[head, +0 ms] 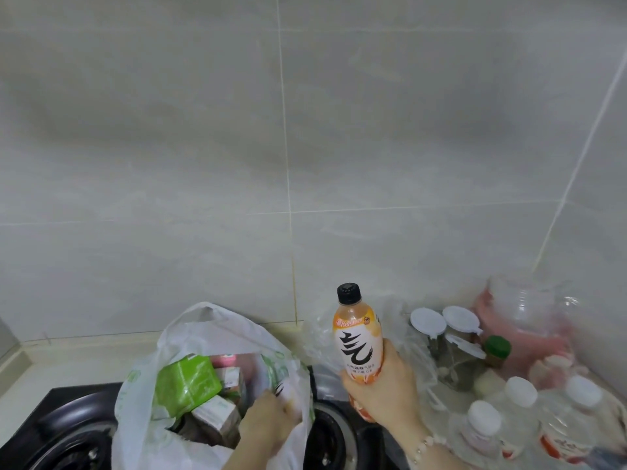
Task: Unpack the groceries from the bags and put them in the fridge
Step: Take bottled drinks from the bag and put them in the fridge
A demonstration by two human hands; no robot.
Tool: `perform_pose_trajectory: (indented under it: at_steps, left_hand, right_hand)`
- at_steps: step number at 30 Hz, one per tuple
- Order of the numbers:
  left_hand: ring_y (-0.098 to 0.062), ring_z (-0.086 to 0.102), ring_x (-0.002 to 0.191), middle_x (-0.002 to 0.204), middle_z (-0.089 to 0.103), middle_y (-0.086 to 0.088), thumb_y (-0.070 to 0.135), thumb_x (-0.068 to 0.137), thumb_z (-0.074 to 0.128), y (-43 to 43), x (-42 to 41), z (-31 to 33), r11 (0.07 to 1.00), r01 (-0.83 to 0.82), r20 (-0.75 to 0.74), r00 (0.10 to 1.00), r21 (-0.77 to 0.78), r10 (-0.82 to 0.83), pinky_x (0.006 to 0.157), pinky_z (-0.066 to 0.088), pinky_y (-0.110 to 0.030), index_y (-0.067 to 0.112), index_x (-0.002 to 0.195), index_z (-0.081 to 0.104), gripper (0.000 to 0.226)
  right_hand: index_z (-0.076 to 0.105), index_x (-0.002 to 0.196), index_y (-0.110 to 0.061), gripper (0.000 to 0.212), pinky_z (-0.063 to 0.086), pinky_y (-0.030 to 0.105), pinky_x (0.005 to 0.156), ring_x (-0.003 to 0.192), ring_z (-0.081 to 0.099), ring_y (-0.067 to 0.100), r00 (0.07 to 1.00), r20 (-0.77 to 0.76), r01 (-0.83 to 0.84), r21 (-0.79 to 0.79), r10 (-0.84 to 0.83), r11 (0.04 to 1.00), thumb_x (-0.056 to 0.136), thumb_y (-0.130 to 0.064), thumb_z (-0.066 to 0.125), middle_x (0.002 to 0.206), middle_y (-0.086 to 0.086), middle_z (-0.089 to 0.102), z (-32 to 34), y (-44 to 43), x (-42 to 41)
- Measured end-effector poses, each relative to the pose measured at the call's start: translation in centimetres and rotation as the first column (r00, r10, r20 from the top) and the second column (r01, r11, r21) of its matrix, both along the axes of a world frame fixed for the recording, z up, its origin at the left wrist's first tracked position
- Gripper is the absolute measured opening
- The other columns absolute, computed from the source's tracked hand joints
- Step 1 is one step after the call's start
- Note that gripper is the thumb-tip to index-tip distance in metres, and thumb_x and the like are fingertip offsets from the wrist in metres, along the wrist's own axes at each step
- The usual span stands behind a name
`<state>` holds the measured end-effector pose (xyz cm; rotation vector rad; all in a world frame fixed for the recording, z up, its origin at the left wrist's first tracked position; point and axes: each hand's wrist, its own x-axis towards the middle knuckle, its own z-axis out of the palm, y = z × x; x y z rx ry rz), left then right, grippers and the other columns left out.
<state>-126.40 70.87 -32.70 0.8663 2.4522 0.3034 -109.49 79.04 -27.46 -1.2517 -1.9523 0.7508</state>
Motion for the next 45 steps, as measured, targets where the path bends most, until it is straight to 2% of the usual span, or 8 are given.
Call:
perform_pose_trajectory:
  at_steps: [9, 16, 21, 26, 30, 33, 42, 45]
  left_hand:
    - [-0.023, 0.058, 0.113, 0.119, 0.062, -0.004, 0.053, 0.080, 0.055, -1.0, 0.4, 0.9, 0.992, -0.095, -0.089, 0.991, 0.084, 0.102, 0.089, 0.045, -0.028, 0.013, 0.113, 0.060, 0.052]
    - [-0.023, 0.057, 0.106, 0.116, 0.053, -0.004, 0.046, 0.064, 0.075, -2.7, -1.4, 3.8, 0.924, -0.194, -0.126, 0.961, 0.330, 0.247, 0.079, 0.047, -0.031, 0.010, 0.115, 0.043, 0.071]
    - [-0.024, 0.057, 0.084, 0.095, 0.055, -0.002, 0.039, 0.063, 0.075, -5.0, -1.8, 7.6, 0.721, -0.199, -0.116, 0.925, 0.664, 0.362, 0.063, 0.042, -0.030, 0.018, 0.097, 0.040, 0.054]
    - [-0.018, 0.052, 0.072, 0.080, 0.053, 0.006, 0.032, 0.061, 0.078, -6.9, -2.6, 12.8, 0.556, -0.139, -0.114, 0.911, 0.819, 0.397, 0.052, 0.035, -0.025, 0.022, 0.096, 0.041, 0.052]
    - [-0.024, 0.051, 0.080, 0.082, 0.050, 0.003, 0.025, 0.058, 0.080, -8.4, -3.5, 16.5, 0.442, -0.075, -0.167, 0.859, 0.894, 0.484, 0.063, 0.044, -0.034, 0.017, 0.107, 0.044, 0.061]
    - [-0.019, 0.055, 0.076, 0.080, 0.053, 0.010, 0.020, 0.058, 0.078, -10.5, -3.7, 18.3, 0.366, -0.068, -0.150, 0.832, 0.928, 0.535, 0.061, 0.046, -0.033, 0.031, 0.096, 0.037, 0.057]
    - [0.001, 0.053, 0.073, 0.084, 0.054, 0.019, 0.017, 0.066, 0.075, -19.1, -2.6, 18.0, 0.203, -0.299, 0.059, 0.681, 0.932, 0.730, 0.058, 0.037, -0.016, 0.036, 0.101, 0.034, 0.057]
    - [-0.001, 0.054, 0.076, 0.086, 0.053, 0.019, 0.019, 0.065, 0.076, -22.6, -2.7, 17.9, 0.153, -0.344, 0.087, 0.590, 0.927, 0.803, 0.064, 0.042, -0.024, 0.034, 0.108, 0.037, 0.060]
  right_hand:
    - [0.051, 0.096, -0.027, 0.050, 0.056, 0.026, 0.070, 0.079, 0.064, 0.009, 0.999, 0.025, -0.035, -0.004, 0.035, 0.999, 0.060, -0.045, 0.080, 0.087, -0.009, 0.064, 0.0, -0.4, -0.7]
    - [0.052, 0.097, -0.025, 0.048, 0.049, 0.021, 0.063, 0.075, 0.060, 0.011, 1.000, -0.009, 0.005, -0.039, -0.005, 0.999, 0.062, -0.042, 0.080, 0.088, -0.007, 0.064, 1.4, -1.5, -2.3]
    - [0.054, 0.101, -0.019, 0.049, 0.048, 0.026, 0.066, 0.078, 0.059, 0.018, 0.993, -0.103, 0.051, -0.046, -0.055, 0.998, 0.063, -0.036, 0.082, 0.088, -0.002, 0.062, 2.6, -2.8, -4.3]
    - [0.055, 0.101, -0.013, 0.050, 0.042, 0.026, 0.064, 0.079, 0.059, 0.026, 0.973, -0.206, 0.103, -0.024, -0.106, 0.994, 0.063, -0.032, 0.082, 0.090, 0.005, 0.063, 4.6, -4.7, -6.5]
    - [0.053, 0.098, -0.012, 0.049, 0.041, 0.027, 0.064, 0.081, 0.060, 0.030, 0.964, -0.252, 0.074, -0.037, -0.081, 0.997, 0.062, -0.030, 0.081, 0.091, 0.008, 0.063, 6.7, -5.8, -8.6]
    - [0.053, 0.099, -0.012, 0.049, 0.042, 0.029, 0.065, 0.084, 0.061, 0.032, 0.963, -0.268, 0.012, -0.009, -0.013, 1.000, 0.062, -0.029, 0.080, 0.092, 0.009, 0.063, 7.9, -6.7, -9.8]
    - [0.054, 0.100, -0.010, 0.051, 0.038, 0.026, 0.063, 0.077, 0.057, 0.028, 0.905, -0.303, -0.298, 0.050, 0.299, 0.953, 0.064, -0.031, 0.081, 0.091, 0.007, 0.063, 9.0, -12.5, -14.1]
    - [0.053, 0.101, -0.011, 0.050, 0.037, 0.025, 0.061, 0.069, 0.048, 0.020, 0.864, -0.328, -0.386, 0.056, 0.382, 0.921, 0.064, -0.031, 0.081, 0.087, 0.004, 0.061, 9.4, -15.4, -16.1]
